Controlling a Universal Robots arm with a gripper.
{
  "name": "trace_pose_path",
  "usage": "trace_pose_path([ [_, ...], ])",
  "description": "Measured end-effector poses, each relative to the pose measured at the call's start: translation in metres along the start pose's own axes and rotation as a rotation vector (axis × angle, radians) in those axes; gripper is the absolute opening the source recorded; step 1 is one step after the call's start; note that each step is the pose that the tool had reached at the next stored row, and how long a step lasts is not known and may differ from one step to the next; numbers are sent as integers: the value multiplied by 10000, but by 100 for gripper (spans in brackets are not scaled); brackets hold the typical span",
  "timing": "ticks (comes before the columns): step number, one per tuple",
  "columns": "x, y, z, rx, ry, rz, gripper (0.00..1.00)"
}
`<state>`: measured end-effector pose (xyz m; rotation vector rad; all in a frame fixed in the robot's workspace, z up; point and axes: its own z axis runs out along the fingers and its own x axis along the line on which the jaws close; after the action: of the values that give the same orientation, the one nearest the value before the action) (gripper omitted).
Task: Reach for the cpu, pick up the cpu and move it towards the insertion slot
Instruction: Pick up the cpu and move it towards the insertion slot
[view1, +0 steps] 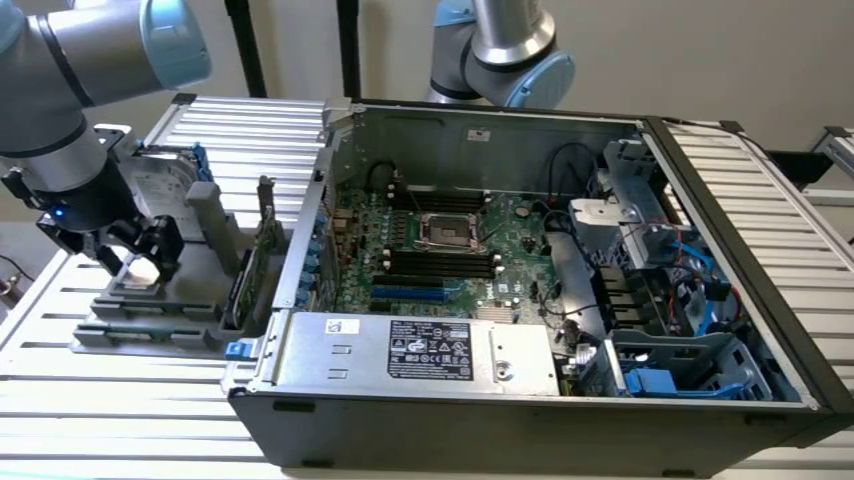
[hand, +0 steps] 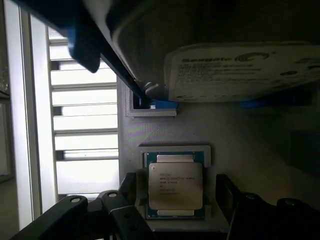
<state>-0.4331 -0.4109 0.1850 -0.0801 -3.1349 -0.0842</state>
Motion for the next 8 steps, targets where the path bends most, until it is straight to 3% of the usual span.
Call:
trace_pose_path([
  [4,0,0,-1,1,2,0,74],
  [6,0,0,-2,1,2,0,64],
  [8,0,0,-2,1,2,0,64],
])
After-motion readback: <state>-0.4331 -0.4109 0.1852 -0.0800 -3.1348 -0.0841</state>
